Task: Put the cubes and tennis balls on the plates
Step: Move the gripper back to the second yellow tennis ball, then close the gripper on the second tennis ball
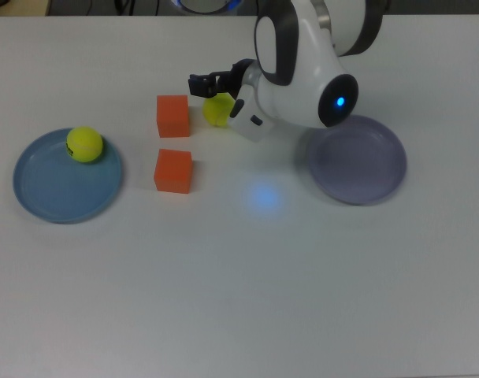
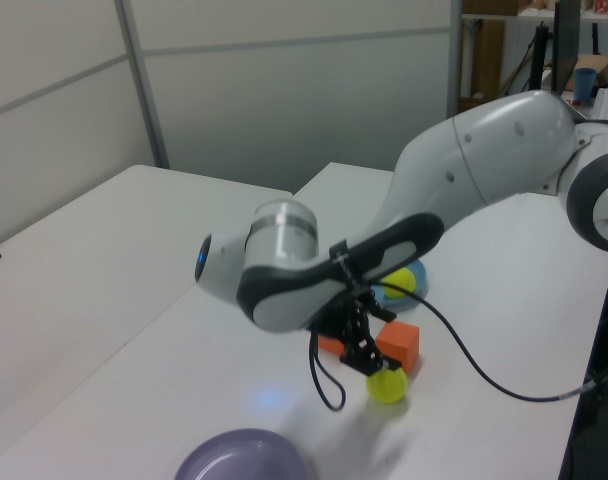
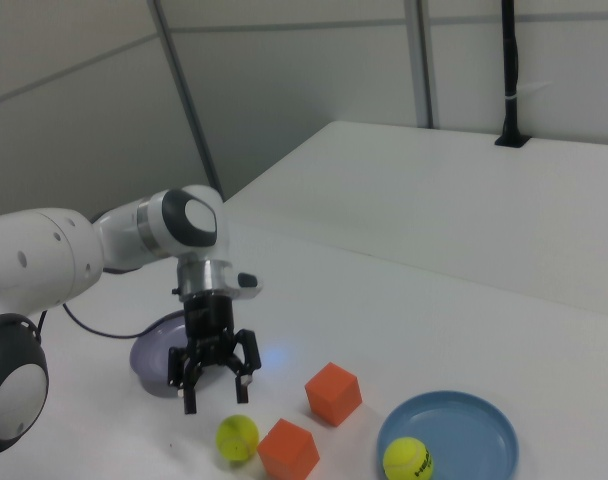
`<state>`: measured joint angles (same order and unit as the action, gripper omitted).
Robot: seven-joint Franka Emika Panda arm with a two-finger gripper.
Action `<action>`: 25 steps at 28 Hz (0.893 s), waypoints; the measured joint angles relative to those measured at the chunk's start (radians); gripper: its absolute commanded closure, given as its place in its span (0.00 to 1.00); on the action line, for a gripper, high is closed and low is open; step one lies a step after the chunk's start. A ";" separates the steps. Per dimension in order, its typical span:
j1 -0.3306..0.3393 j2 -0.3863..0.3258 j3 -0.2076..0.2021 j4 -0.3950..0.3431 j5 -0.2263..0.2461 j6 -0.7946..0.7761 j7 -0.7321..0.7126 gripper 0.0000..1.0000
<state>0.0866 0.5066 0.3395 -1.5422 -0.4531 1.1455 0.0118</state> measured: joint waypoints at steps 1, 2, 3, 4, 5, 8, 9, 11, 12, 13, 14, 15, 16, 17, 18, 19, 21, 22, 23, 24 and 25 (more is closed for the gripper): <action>0.007 0.007 0.000 -0.008 0.000 0.000 0.009 0.00; 0.011 0.014 0.000 -0.012 0.000 0.000 0.014 0.00; 0.014 0.021 0.000 -0.016 0.000 0.000 0.021 0.00; 0.016 0.029 0.000 -0.018 0.000 0.000 0.027 0.00; 0.018 0.042 0.000 -0.019 0.000 0.000 0.037 0.00; 0.020 0.068 0.000 -0.019 0.000 0.000 0.046 0.00; 0.022 0.076 0.000 -0.019 0.000 0.000 0.048 0.00; 0.026 0.092 0.000 -0.019 -0.001 0.002 0.051 0.00; 0.029 0.098 0.000 -0.019 -0.001 0.004 0.052 0.00; 0.033 0.102 0.000 -0.019 -0.001 0.004 0.055 0.00; 0.037 0.106 0.000 -0.019 -0.001 0.004 0.057 0.00; 0.043 0.110 0.000 -0.019 -0.001 0.004 0.060 0.00; 0.047 0.112 0.000 -0.019 -0.002 0.004 0.062 0.00; 0.051 0.113 0.000 -0.019 -0.002 0.004 0.064 0.00; 0.054 0.113 0.000 -0.019 -0.004 0.004 0.065 0.00; 0.056 0.114 0.000 -0.019 -0.008 0.004 0.067 0.00; 0.058 0.115 0.000 -0.019 -0.029 0.005 0.069 0.00; 0.059 0.116 0.000 -0.019 -0.039 0.006 0.069 0.00; 0.059 0.117 -0.001 -0.019 -0.051 0.009 0.069 0.00; 0.059 0.119 -0.002 -0.019 -0.063 0.011 0.069 0.00; 0.058 0.120 -0.005 -0.018 -0.074 0.013 0.069 0.00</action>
<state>0.1449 0.6270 0.3342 -1.5607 -0.5267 1.1585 0.0807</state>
